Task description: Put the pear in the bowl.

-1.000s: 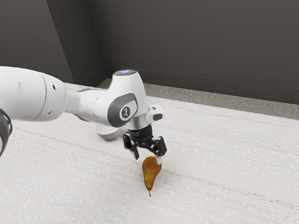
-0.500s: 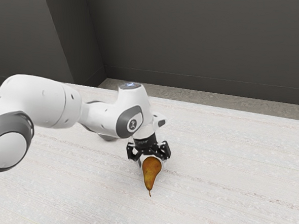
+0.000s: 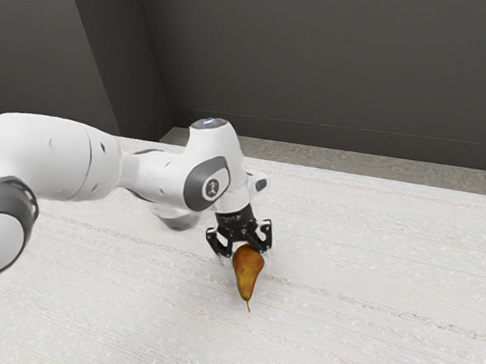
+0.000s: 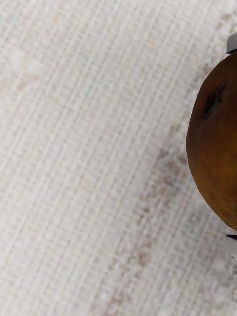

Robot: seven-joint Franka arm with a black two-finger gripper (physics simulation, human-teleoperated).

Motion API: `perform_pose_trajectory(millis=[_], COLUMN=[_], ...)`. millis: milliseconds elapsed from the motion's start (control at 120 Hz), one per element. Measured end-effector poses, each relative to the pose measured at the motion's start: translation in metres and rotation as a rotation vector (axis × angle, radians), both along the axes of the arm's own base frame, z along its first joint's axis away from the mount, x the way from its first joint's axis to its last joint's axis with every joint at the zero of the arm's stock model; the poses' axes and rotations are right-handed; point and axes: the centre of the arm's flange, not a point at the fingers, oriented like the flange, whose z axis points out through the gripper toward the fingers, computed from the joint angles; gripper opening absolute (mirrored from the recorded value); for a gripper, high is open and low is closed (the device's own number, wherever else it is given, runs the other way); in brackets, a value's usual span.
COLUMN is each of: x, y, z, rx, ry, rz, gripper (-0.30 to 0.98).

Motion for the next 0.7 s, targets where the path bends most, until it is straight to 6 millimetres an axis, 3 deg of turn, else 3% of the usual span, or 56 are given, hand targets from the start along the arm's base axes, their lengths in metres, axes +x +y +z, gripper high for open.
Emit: perform_pose_trajectory(millis=[108, 258, 383, 450, 558, 633, 700], x=[0.009, 0.033, 0.046, 0.052, 0.074, 0.083, 0.082], y=[0.027, 0.092, 0.149, 0.187, 0.25, 0.298, 0.328], z=[0.037, 0.075, 0.096, 0.108, 0.098, 0.076, 0.05], rx=[-0.018, -0.048, -0.109, -0.186, -0.391, -0.523, -0.64], ry=[-0.019, -0.056, -0.076, -0.09, -0.088, -0.078, -0.049], rz=[0.068, 0.211, 0.36, 0.467, 0.634, 0.742, 0.832], gripper=[0.16, -0.11, -0.16, -0.11, 0.07, 0.19, 0.25])
